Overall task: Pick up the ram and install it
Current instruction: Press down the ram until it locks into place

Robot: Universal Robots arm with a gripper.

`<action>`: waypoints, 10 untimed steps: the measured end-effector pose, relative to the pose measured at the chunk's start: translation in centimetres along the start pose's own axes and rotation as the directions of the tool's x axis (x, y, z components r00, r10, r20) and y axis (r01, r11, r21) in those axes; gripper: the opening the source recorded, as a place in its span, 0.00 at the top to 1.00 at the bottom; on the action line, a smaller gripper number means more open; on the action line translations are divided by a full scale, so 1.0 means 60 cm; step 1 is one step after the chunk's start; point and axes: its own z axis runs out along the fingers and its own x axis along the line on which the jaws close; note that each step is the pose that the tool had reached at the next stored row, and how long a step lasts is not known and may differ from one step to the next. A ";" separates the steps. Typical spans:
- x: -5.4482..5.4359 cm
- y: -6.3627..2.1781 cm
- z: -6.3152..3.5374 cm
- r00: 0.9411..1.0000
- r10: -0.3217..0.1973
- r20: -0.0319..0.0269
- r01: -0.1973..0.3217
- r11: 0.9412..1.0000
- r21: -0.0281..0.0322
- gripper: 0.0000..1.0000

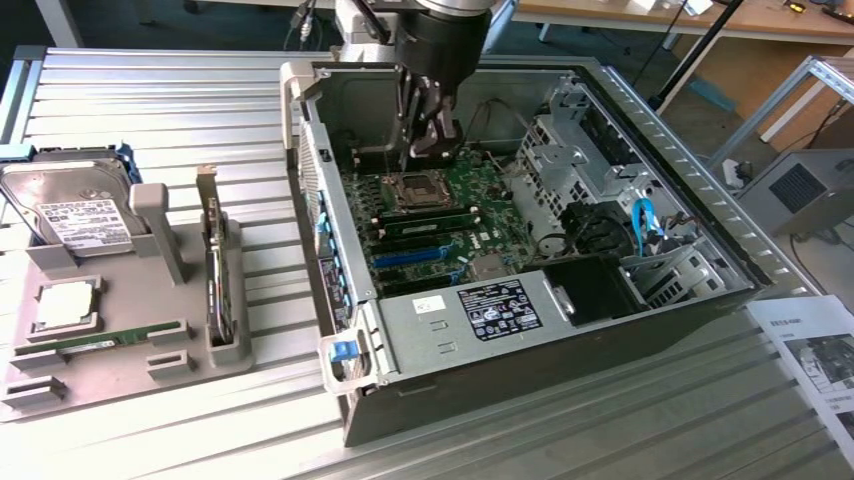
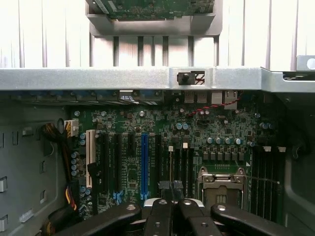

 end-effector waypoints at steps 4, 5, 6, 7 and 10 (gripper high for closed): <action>0.000 0.000 0.000 1.000 0.000 0.000 0.000 1.000 0.000 0.89; 0.000 0.000 0.000 1.000 0.000 0.000 0.000 1.000 0.000 0.89; 0.000 -0.002 0.000 1.000 0.000 0.000 0.000 1.000 0.000 0.89; 0.000 -0.004 0.000 1.000 0.000 0.000 0.000 1.000 0.000 0.89; 0.000 -0.019 0.000 1.000 0.000 0.000 0.000 1.000 0.000 0.89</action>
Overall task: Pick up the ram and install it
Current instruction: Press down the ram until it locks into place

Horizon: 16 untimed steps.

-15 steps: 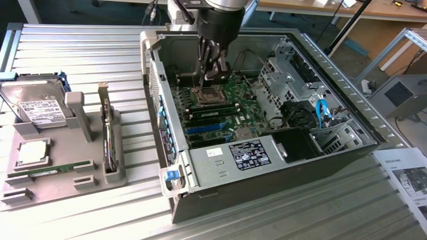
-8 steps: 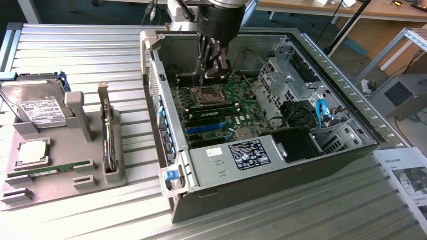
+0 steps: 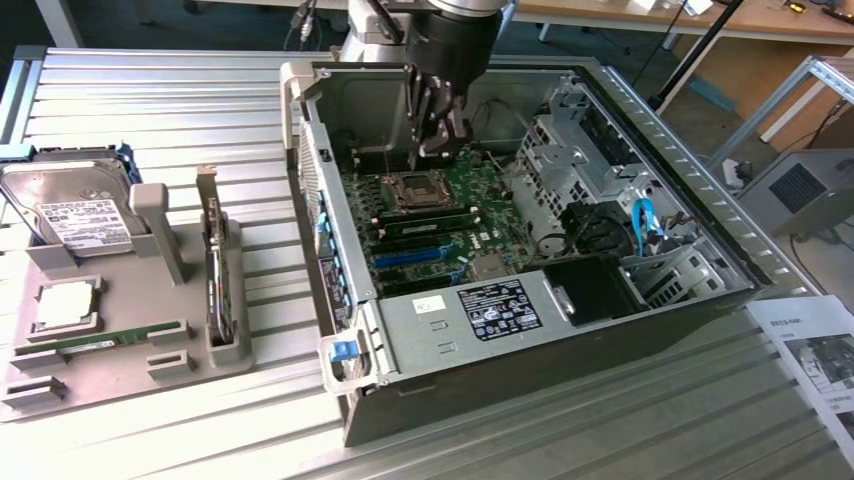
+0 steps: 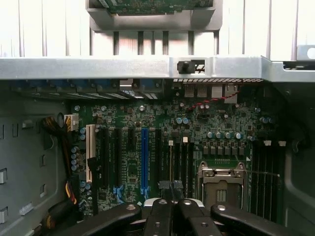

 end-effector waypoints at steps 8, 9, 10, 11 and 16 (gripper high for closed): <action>0.000 -0.033 -0.001 1.000 0.000 0.000 0.000 1.000 -0.001 0.89; 0.000 -0.037 -0.002 1.000 0.000 0.000 0.000 1.000 -0.001 0.89; 0.000 -0.040 -0.002 1.000 0.000 0.000 0.000 1.000 -0.001 0.89; 0.000 -0.045 -0.002 1.000 0.000 0.000 0.000 1.000 -0.001 0.89; 0.000 -0.047 -0.002 1.000 0.000 0.000 0.000 1.000 -0.001 0.89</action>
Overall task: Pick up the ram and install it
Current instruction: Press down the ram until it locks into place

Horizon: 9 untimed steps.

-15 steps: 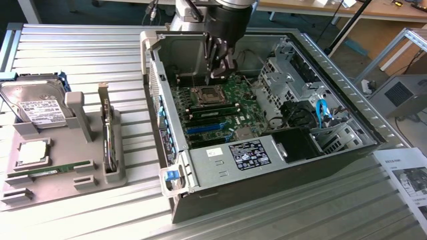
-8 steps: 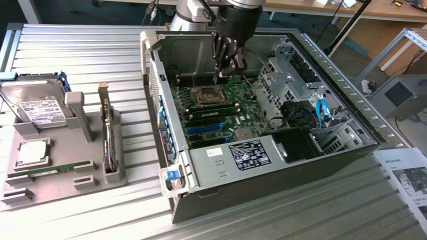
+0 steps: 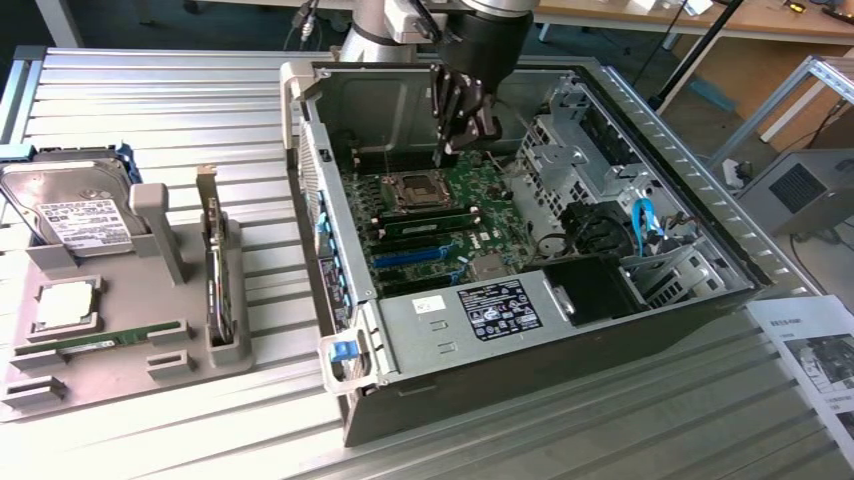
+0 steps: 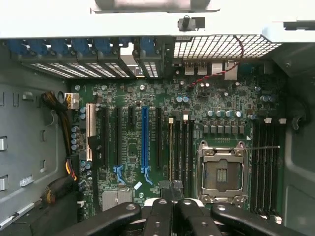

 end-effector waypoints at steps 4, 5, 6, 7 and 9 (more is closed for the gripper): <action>0.000 -0.009 0.000 1.000 0.000 0.000 0.000 1.000 0.000 0.89; 0.000 -0.010 0.000 1.000 0.000 0.000 0.000 1.000 0.000 0.89; 0.000 -0.010 0.000 1.000 0.000 0.000 0.000 1.000 0.000 0.89; 0.000 -0.010 0.000 1.000 0.000 0.000 0.000 1.000 0.000 0.89; 0.000 -0.010 0.000 1.000 0.000 0.000 0.000 1.000 0.000 0.89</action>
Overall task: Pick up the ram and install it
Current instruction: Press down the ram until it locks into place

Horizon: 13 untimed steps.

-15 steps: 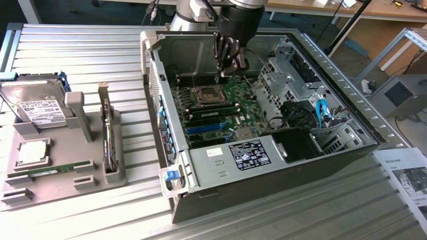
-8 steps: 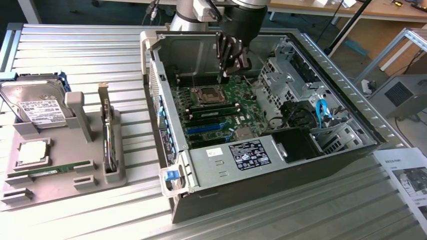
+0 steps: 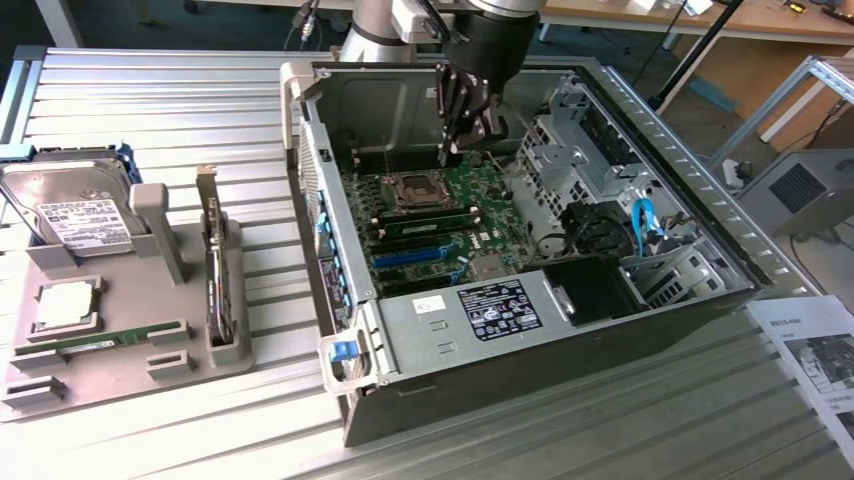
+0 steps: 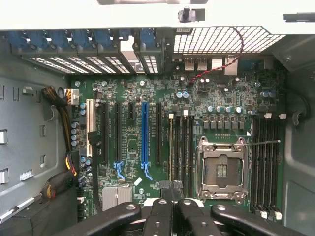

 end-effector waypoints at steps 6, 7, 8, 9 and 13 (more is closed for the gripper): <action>0.000 0.000 0.000 1.000 0.000 0.000 0.000 1.000 0.000 0.89; 0.000 0.000 0.000 1.000 0.000 0.000 0.000 1.000 0.000 0.89; 0.000 0.000 0.000 1.000 0.000 0.000 0.000 1.000 0.000 0.89; 0.000 0.000 0.000 1.000 0.000 0.000 0.000 1.000 0.000 0.89; 0.000 0.000 0.000 1.000 0.020 0.000 -0.020 1.000 -0.001 0.89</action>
